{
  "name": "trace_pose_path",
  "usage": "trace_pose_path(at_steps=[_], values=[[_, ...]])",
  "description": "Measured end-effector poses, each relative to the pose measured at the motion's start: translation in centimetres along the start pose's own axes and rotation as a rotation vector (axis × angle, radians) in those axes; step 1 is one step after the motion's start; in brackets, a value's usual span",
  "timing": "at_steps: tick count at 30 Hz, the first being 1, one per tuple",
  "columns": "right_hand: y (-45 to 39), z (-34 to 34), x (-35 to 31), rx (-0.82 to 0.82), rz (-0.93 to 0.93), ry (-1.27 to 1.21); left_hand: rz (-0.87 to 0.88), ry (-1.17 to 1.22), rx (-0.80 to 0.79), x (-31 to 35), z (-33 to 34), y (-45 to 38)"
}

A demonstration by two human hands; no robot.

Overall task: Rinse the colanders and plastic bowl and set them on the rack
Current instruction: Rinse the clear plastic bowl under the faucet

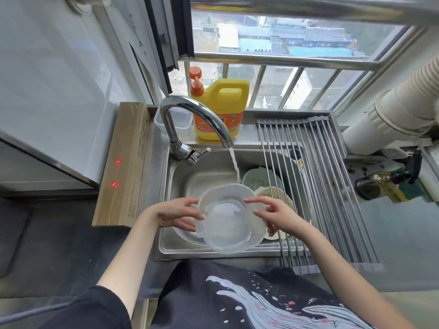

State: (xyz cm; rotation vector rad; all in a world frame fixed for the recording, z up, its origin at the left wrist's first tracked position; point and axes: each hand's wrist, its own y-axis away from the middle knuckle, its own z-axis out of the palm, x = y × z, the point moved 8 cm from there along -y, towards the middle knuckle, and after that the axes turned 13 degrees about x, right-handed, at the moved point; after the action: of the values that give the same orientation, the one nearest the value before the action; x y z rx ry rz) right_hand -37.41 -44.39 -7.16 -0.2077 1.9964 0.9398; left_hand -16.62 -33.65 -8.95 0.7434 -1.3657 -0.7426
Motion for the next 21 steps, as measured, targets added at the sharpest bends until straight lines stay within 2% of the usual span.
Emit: trace_pose_path(at_steps=[4, 7, 13, 16, 19, 21], values=[[0.2, -0.9, -0.6, 0.153, -0.066, 0.008, 0.12, 0.022, 0.145, 1.6, -0.4, 0.4], [-0.6, -1.9, -0.8, 0.226, -0.025, 0.007, 0.281, -0.071, 0.277, 5.0, -0.2, 0.7], [-2.8, -3.8, -1.4, 0.362, 0.173, -0.331, 0.753, -0.519, 0.63, 11.1, 0.9, 0.5], [-3.7, -3.2, -1.1, 0.315, 0.332, -0.536, 0.949, -0.818, 0.752, 11.4, 3.0, 1.7], [-4.1, -1.7, -1.1, 0.219, 0.468, -0.847, 1.273, -1.099, 0.904, 10.4, 5.1, 3.6], [-3.9, -0.6, -1.3, 0.22, 0.517, -1.011, 1.461, -1.22, 0.997, 8.8, 6.1, 4.3]])
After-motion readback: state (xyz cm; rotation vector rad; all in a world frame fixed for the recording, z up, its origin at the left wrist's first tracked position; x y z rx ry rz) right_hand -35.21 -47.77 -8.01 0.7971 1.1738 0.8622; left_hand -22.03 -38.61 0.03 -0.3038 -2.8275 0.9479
